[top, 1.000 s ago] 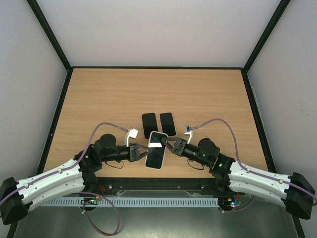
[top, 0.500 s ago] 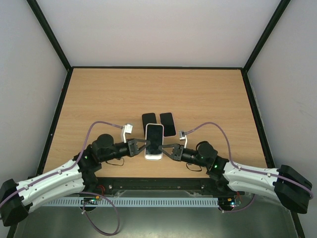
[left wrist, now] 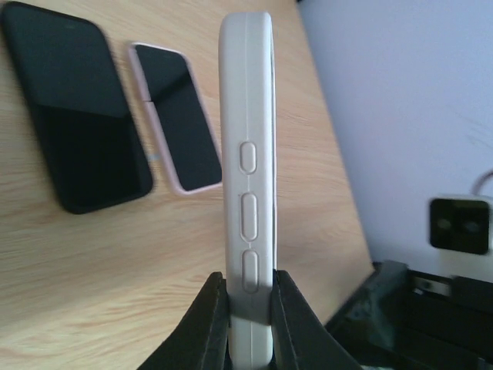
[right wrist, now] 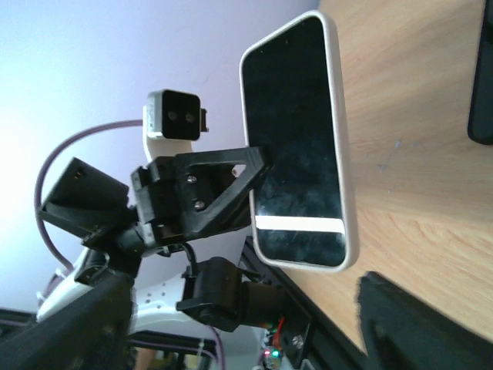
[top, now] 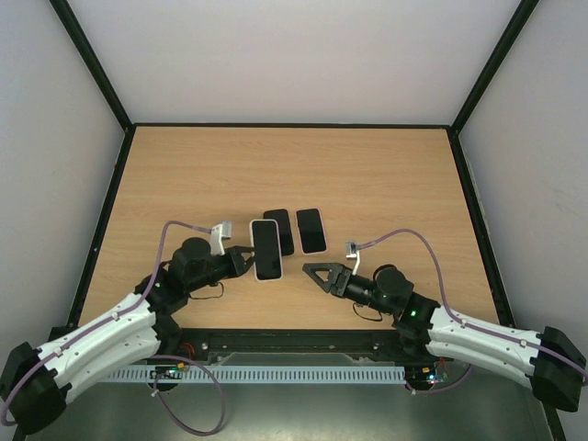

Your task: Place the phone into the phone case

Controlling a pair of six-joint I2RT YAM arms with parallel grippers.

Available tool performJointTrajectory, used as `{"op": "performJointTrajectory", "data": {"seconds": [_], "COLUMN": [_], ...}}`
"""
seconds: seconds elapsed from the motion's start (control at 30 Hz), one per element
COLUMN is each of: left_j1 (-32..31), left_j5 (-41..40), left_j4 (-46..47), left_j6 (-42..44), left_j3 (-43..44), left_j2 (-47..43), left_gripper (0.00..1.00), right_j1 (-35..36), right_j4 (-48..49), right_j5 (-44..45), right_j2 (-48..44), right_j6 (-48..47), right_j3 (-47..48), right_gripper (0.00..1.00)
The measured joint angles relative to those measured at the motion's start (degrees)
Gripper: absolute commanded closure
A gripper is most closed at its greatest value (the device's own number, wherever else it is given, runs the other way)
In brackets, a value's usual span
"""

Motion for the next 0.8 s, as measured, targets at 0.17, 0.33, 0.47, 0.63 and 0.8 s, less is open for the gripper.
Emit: {"op": "performJointTrajectory", "data": {"seconds": [0.17,0.33,0.47,0.63,0.8], "left_j1": [6.60,14.91,18.99,22.86,25.81], "left_j5": [-0.44,-0.72,0.98,5.60,10.97], "left_j4": [-3.45,-5.14,-4.07,0.24,4.83], "left_j6": [2.43,3.93,4.63,5.07,5.86], "left_j3": [0.00,0.00,0.00,0.09,0.24], "left_j2": [3.17,10.10,15.54,22.91,28.28], "left_gripper": [0.98,0.98,0.98,0.98,0.98], "right_j1": [0.00,0.00,0.00,0.00,0.00], "right_j4": [-5.55,-11.47,-14.38,-16.63,-18.12], "right_j5": [2.49,4.87,5.77,6.43,7.45], "right_j2": [-4.33,-6.43,-7.48,-8.85,-10.49], "right_j6": [-1.07,-1.29,-1.29,-1.29,-1.33], "right_j3": [0.22,0.66,0.66,0.74,0.76], "right_gripper": [0.02,0.02,0.02,0.02,0.02]}}
